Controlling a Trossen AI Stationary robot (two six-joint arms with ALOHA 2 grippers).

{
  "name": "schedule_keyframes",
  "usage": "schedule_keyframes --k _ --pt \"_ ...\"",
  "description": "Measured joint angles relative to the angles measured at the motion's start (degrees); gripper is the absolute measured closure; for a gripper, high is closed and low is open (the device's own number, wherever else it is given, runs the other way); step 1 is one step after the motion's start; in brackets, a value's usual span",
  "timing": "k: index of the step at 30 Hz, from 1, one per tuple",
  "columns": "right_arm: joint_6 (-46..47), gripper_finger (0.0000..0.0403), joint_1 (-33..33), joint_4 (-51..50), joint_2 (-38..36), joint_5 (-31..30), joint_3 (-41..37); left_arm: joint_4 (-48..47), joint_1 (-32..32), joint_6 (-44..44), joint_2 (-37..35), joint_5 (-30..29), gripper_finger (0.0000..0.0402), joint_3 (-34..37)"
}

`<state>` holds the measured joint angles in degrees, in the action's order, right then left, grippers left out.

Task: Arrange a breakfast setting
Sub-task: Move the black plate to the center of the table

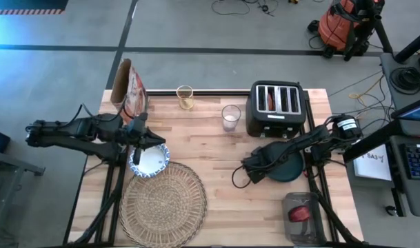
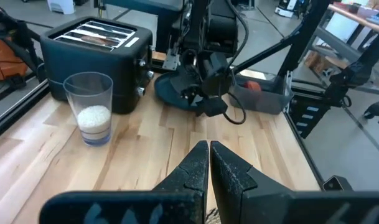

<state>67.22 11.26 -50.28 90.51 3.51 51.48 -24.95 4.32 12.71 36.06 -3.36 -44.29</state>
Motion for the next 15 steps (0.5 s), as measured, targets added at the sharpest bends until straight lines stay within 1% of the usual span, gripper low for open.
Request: schedule_keyframes --k 2,5,8,12,15 --pt "-0.04 0.022 0.09 0.14 -0.31 0.44 0.09 0.0 0.0 0.0 -0.12 0.0 0.0402 0.0" --pt "-0.05 0.0258 0.01 0.57 -0.41 0.54 0.15 0.0 0.0 0.0 -0.18 -0.04 0.0402 0.0" --pt "-1.82 0.0286 0.03 1.82 -0.46 0.5 0.15 0.02 -0.01 0.0 -0.16 -0.04 0.0402 0.0" --pt "-4.03 0.0321 0.15 6.08 -0.6 1.33 0.31 0.07 -0.02 0.0 -0.18 -0.09 0.0402 0.0" --pt "-5.33 0.0347 0.25 6.49 -0.58 1.42 1.24 0.25 -0.02 0.0 -0.21 -0.17 0.0402 0.0"
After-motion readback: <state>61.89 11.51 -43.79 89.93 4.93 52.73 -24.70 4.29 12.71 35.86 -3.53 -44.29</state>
